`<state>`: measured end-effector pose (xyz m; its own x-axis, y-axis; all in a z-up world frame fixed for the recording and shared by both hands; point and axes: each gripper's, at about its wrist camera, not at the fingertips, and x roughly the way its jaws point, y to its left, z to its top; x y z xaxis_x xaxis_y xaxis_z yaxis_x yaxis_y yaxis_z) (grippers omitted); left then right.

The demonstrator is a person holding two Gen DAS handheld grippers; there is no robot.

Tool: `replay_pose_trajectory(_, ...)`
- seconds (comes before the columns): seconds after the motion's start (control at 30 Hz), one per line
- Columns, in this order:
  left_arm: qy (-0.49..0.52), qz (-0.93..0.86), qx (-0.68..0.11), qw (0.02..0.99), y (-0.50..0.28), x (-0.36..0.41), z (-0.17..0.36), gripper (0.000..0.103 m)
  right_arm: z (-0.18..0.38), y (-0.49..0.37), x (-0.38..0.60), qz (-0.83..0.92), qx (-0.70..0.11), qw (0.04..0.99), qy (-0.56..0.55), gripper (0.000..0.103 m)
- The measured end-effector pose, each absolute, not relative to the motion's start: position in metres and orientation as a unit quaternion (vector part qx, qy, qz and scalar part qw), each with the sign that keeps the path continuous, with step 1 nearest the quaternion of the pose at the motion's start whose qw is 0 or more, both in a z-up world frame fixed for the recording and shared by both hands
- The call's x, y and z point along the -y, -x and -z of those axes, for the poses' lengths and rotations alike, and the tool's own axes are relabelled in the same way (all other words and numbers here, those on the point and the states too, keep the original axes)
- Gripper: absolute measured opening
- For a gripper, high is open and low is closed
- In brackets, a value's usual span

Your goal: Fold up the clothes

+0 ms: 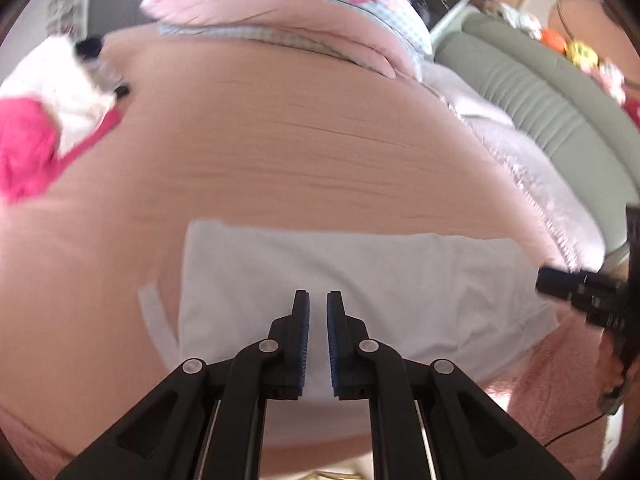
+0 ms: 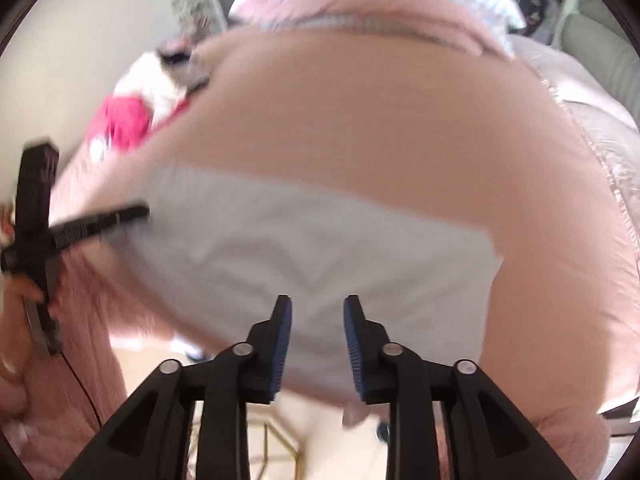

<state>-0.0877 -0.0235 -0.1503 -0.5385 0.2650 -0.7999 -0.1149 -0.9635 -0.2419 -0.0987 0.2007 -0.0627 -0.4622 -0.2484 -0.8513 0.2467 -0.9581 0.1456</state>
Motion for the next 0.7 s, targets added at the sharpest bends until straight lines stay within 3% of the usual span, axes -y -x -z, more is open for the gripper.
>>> replay_pose_trajectory(0.17,0.476,-0.87,0.054,0.118,0.134,-0.012,0.158,0.007,0.084,0.149,-0.228,0.855,0.056,0.077,-0.51,0.035)
replay_pose_trajectory(0.27,0.496,-0.864,0.039,0.077,0.15,-0.01,0.185,0.007,0.112,0.16,-0.24,0.847,0.063,0.048,-0.526,0.035)
replay_pose_trajectory(0.47,0.451,-0.881,0.141,-0.017,0.13,0.057,0.194,0.004,0.127,0.141,-0.285,0.855,0.128,0.012,-0.502,0.002)
replay_pose_trajectory(0.63,0.447,-0.889,0.082,-0.048,0.11,0.06,0.174,0.005,0.13,0.125,-0.308,0.857,0.16,0.03,-0.489,0.003)
replay_pose_trajectory(0.7,0.44,-0.894,0.076,-0.023,0.1,0.048,0.164,0.005,0.123,0.115,-0.307,0.862,0.171,0.014,-0.477,0.01)
